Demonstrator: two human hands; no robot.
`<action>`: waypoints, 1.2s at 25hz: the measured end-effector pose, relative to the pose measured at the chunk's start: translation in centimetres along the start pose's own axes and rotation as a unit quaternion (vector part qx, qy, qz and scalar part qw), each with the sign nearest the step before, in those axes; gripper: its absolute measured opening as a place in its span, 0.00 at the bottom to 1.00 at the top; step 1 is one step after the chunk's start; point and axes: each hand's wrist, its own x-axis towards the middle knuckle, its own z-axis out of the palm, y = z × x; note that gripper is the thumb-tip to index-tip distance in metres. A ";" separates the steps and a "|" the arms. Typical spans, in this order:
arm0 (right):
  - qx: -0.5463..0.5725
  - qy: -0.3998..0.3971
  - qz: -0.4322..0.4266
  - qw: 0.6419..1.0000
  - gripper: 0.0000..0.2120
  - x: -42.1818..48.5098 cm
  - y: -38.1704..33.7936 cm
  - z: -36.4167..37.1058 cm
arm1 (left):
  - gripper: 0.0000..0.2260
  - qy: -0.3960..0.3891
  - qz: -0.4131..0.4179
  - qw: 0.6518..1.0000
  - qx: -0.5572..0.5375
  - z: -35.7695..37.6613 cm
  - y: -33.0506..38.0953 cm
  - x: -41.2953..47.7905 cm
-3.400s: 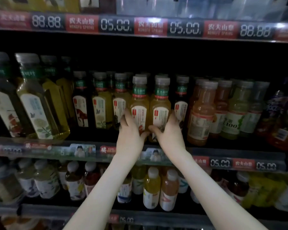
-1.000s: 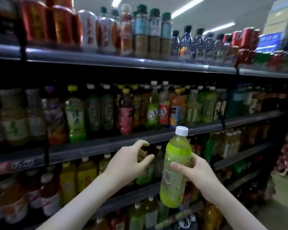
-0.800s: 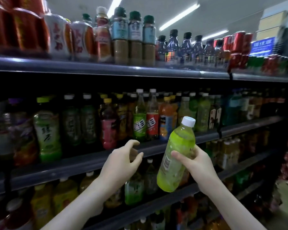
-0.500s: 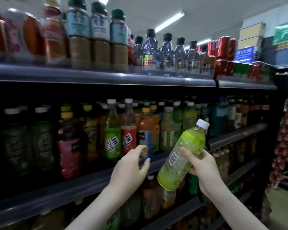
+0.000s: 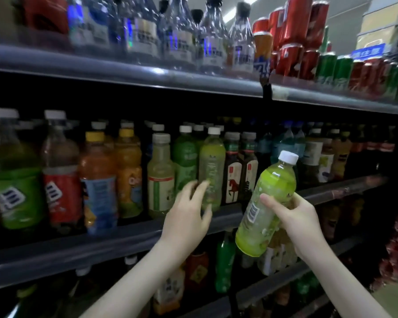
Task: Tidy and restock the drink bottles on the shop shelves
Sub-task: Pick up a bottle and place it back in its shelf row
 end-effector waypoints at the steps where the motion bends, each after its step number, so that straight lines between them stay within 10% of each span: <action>1: -0.010 -0.012 0.000 1.000 0.19 1.1 0.2 -1.1 | 0.25 0.019 -0.004 1.000 0.011 1.1 0.8 1.1; 10: -0.021 -0.070 -0.014 0.997 0.19 6.8 1.3 -3.9 | 0.40 0.052 -0.111 0.975 0.183 4.3 4.5 11.8; 19: 0.022 -0.087 -0.023 0.996 0.19 7.0 0.8 -4.5 | 0.43 0.133 -0.043 0.989 -0.049 2.0 4.9 6.3; 30: 0.043 -0.090 -0.036 0.994 0.17 5.9 -0.7 -1.7 | 0.45 0.080 -0.103 0.990 0.049 -0.9 3.6 6.9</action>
